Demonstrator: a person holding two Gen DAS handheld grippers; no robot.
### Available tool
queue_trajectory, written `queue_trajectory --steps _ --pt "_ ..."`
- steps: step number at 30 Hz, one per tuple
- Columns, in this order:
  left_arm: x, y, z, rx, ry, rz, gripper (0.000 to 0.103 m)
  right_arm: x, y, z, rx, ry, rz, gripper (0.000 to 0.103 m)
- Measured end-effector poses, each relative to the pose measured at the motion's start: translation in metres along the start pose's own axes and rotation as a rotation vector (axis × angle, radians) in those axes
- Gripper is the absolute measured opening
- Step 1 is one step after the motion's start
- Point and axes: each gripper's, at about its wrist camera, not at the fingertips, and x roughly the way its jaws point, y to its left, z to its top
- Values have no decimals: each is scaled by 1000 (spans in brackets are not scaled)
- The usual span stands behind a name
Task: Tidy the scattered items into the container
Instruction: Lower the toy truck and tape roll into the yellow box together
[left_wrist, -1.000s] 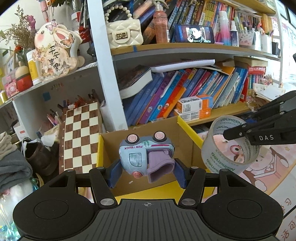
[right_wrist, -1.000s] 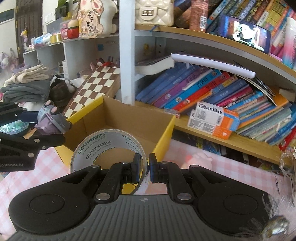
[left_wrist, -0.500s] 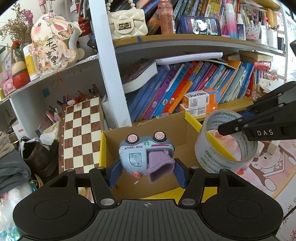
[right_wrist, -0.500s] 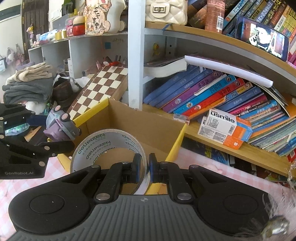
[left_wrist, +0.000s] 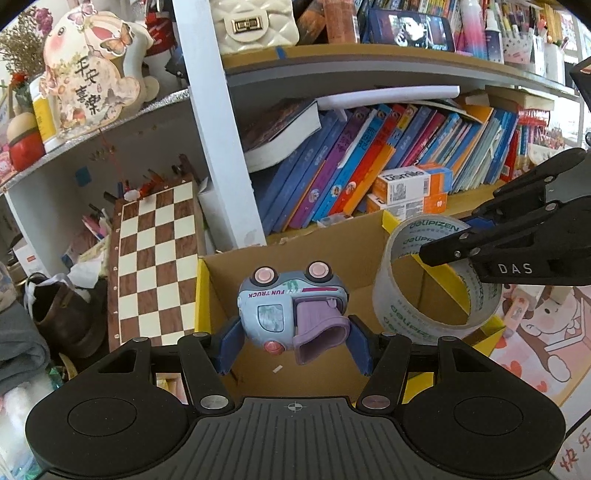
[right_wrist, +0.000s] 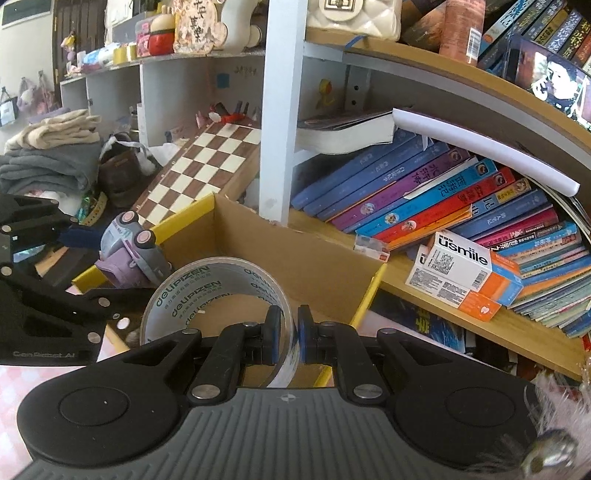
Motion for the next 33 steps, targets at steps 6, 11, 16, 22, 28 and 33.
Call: queue_trajectory --steps 6,11,16,22,28,33 --pt "16 1 3 29 38 -10 59 19 -3 3 -53 22 -1 9" --pt "30 1 3 65 71 -12 59 34 -1 4 -111 48 14 9" --pt "41 1 2 79 101 -13 59 47 3 2 -176 82 27 9" --pt "55 -1 0 120 143 -18 59 61 13 -5 -262 117 47 9" --pt "70 -3 0 181 197 -36 59 75 22 -11 -345 148 77 9" --pt "83 -3 -1 200 239 -60 59 86 24 -11 -388 197 121 10"
